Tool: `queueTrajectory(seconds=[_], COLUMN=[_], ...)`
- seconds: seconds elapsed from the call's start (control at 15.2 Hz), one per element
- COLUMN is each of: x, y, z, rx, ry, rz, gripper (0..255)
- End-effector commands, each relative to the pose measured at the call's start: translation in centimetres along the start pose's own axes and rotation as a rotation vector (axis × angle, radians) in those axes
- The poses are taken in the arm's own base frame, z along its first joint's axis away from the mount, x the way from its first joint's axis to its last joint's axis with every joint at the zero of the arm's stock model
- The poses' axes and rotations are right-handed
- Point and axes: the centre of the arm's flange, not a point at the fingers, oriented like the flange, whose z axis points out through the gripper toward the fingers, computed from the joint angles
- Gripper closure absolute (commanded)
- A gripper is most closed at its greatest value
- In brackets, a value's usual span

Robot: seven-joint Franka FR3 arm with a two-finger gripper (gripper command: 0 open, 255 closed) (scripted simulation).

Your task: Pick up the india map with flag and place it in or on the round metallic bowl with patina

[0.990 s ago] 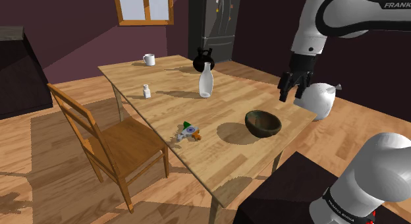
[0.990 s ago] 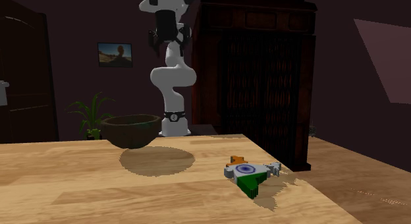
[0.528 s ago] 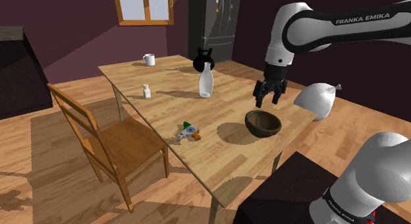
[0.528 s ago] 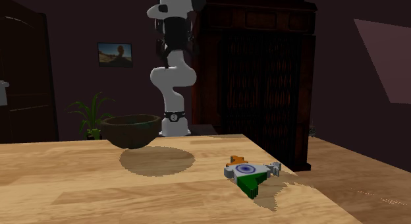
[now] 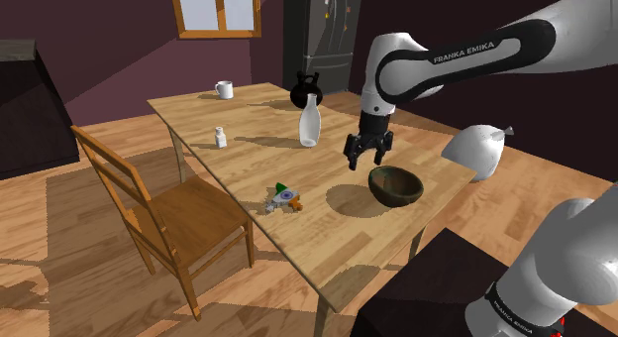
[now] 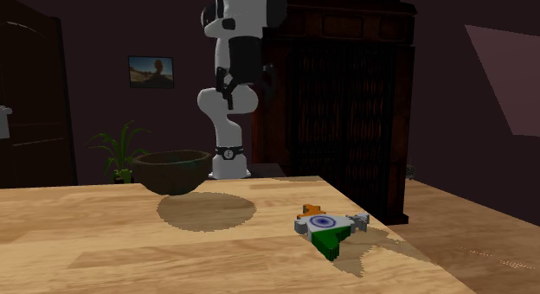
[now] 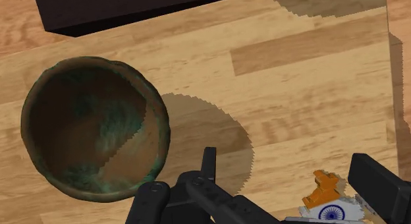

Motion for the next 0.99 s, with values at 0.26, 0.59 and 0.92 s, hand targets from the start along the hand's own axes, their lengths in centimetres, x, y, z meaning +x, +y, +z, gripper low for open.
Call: queueTrajectory(seconds=[0.26, 0.59, 0.92], x=[5.4, 10.0, 14.7], y=[-4.2, -7.4, -10.6], z=[4.1, 7.3, 10.6], rx=[-0.008, -0.016, -0.024], ry=[0.015, 0.027, 0.039], rz=[0.01, 0.019, 0.028], gripper=[0, 0, 0])
